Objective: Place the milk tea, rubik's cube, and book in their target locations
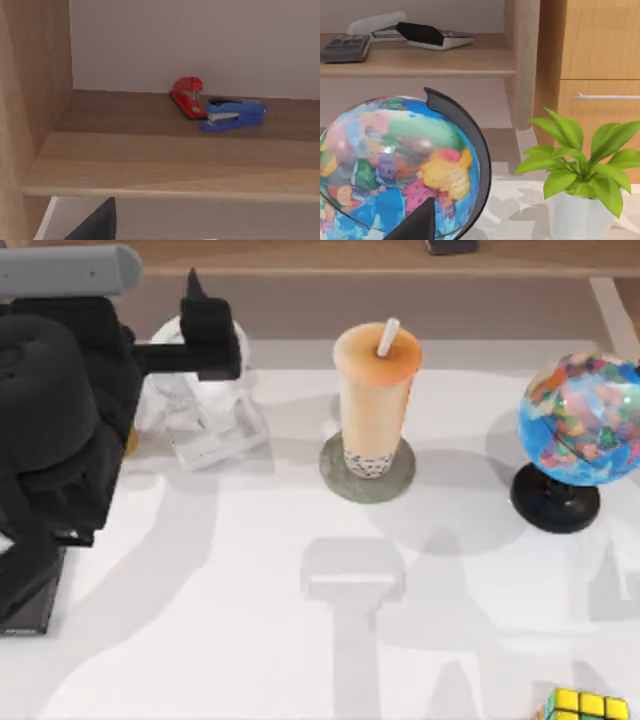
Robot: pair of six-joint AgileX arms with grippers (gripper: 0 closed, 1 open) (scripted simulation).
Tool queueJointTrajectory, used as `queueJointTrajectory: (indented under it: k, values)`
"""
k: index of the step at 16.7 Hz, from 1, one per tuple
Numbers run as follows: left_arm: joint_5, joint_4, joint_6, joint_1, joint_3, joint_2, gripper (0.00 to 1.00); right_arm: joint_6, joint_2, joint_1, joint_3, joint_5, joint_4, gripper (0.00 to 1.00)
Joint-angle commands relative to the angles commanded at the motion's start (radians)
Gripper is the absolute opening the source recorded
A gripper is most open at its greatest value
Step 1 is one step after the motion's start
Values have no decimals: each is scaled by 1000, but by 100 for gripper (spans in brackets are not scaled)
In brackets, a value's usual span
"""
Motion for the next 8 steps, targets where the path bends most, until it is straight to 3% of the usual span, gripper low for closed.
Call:
queueJointTrajectory:
  k: [8]
  values:
    - [348, -334, 51, 385, -422, -774, 100, 0, 0, 0, 0, 0, 0, 100]
